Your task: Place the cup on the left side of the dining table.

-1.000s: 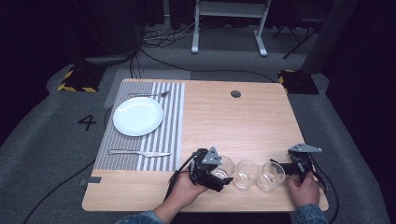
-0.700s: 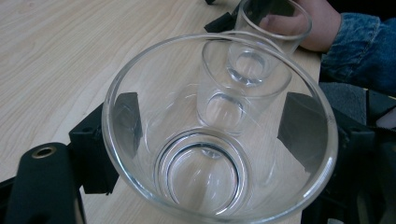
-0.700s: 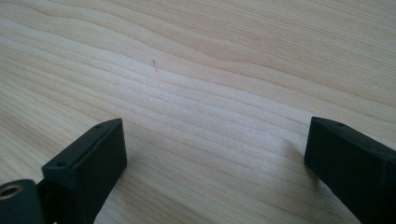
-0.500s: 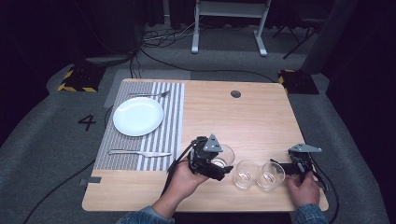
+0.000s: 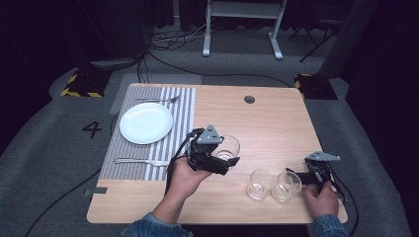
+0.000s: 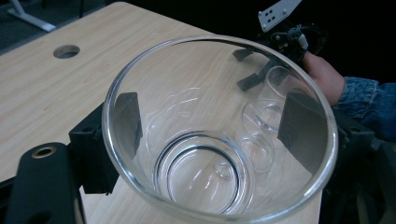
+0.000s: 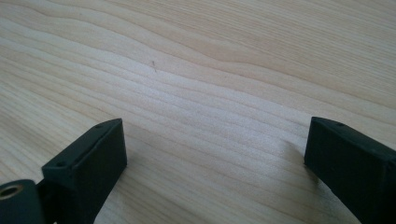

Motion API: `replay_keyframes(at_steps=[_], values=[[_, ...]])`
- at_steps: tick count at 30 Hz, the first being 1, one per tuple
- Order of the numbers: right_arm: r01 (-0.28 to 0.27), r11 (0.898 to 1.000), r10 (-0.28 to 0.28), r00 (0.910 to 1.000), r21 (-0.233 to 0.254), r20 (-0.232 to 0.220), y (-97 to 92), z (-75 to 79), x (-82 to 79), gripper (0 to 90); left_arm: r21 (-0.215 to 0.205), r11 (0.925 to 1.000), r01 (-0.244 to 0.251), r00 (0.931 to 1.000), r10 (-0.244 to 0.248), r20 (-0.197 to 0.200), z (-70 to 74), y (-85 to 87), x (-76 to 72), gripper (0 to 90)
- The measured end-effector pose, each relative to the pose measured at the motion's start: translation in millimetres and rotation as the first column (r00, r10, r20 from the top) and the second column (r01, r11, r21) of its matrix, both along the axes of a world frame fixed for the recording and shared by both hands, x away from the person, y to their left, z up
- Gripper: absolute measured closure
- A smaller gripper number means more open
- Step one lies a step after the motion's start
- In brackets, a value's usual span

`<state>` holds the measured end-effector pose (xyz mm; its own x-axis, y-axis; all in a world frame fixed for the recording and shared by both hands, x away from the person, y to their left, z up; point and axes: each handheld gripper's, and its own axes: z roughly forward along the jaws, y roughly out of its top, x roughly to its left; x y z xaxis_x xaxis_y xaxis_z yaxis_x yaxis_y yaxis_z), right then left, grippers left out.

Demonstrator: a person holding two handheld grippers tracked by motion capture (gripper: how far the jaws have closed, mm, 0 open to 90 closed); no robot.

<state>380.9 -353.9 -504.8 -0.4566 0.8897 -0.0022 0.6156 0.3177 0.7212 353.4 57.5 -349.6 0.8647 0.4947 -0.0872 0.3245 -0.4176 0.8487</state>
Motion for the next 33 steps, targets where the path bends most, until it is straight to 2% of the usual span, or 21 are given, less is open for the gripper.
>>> replay_keyframes(at_steps=[5, 6, 7, 8, 9, 11, 12, 15, 16, 20, 23, 25, 28, 31, 32, 33], values=[[0.000, 1.000, 0.000, 1.0000, 0.000, 0.000, 0.0, 0.0, 0.0, 6.1, 0.018, 0.9981, -0.060, 0.9981, 0.059, 0.018, 0.5, 10.0, 5.1, 19.1], [0.000, 1.000, 0.000, 1.0000, 0.000, 0.000, 0.0, 0.0, 0.0, 6.1, 0.018, 0.9981, -0.060, 0.9981, 0.059, 0.018, 0.5, 10.0, 5.1, 19.1], [0.000, 1.000, 0.000, 1.0000, 0.000, 0.000, 0.0, 0.0, 0.0, 6.1, 0.036, 0.9959, -0.083, 0.9961, 0.082, 0.033, 0.3, 13.2, 5.6, 19.1], [0.000, 1.000, 0.000, 1.0000, 0.000, 0.000, 0.0, 0.0, 0.0, 6.1, 0.036, 0.9959, -0.083, 0.9961, 0.082, 0.033, 0.3, 13.2, 5.6, 19.1], [0.000, 1.000, 0.000, 1.0000, 0.000, 0.000, 0.0, 0.0, 0.0, 6.1, 0.063, 0.9925, -0.105, 0.9933, 0.101, 0.057, 1.2, 16.6, 5.3, 19.1], [0.004, 1.000, -0.004, 1.0000, 0.001, 0.000, 0.1, 0.0, 0.1, 6.1, 0.078, 0.9893, -0.123, 0.9901, 0.117, 0.077, 2.1, 21.5, 5.3, 19.1], [0.004, 1.000, -0.004, 1.0000, 0.001, 0.000, 0.1, 0.0, 0.1, 6.1, 0.078, 0.9893, -0.123, 0.9901, 0.117, 0.077, 2.1, 21.5, 5.3, 19.1], [0.007, 1.000, -0.006, 1.0000, 0.002, 0.000, 0.1, 0.0, 0.2, 6.1, 0.061, 0.9880, -0.141, 0.9884, 0.138, 0.064, 1.8, 39.2, 11.9, 19.1], [0.007, 1.000, -0.006, 1.0000, 0.002, 0.000, 0.1, 0.0, 0.2, 6.1, 0.061, 0.9880, -0.141, 0.9884, 0.138, 0.064, 1.8, 39.2, 11.9, 19.1], [0.008, 1.000, -0.008, 1.0000, 0.002, 0.000, 0.1, 0.0, 0.2, 6.1, 0.029, 0.9826, -0.183, 0.9823, 0.182, 0.044, 2.2, 58.9, 18.8, 19.1], [0.008, 1.000, -0.008, 1.0000, 0.003, 0.000, 0.1, 0.0, 0.2, 6.1, 0.014, 0.9806, -0.195, 0.9801, 0.195, 0.037, 2.8, 67.5, 21.4, 19.1], [0.007, 1.000, -0.007, 1.0000, 0.002, 0.000, 0.1, 0.0, 0.2, 6.1, -0.002, 0.9745, -0.224, 0.9740, 0.224, 0.034, 3.3, 79.9, 23.6, 19.1], [0.007, 1.000, -0.007, 1.0000, 0.003, 0.000, 0.1, 0.0, 0.2, 6.1, -0.008, 0.9699, -0.243, 0.9694, 0.243, 0.031, 4.1, 87.6, 24.1, 19.1], [0.009, 1.000, -0.009, 1.0000, 0.003, 0.000, 0.1, 0.0, 0.3, 6.1, -0.011, 0.9579, -0.287, 0.9571, 0.287, 0.038, 6.0, 99.5, 24.2, 19.1], [0.009, 1.000, -0.009, 1.0000, 0.003, 0.000, 0.1, 0.0, 0.3, 6.1, -0.011, 0.9579, -0.287, 0.9571, 0.287, 0.038, 6.0, 99.5, 24.2, 19.1], [0.009, 1.000, -0.009, 1.0000, 0.002, 0.000, 0.0, 0.0, 0.3, 6.1, 0.001, 0.9476, -0.319, 0.9464, 0.319, 0.050, 7.0, 104.8, 24.3, 19.1]])
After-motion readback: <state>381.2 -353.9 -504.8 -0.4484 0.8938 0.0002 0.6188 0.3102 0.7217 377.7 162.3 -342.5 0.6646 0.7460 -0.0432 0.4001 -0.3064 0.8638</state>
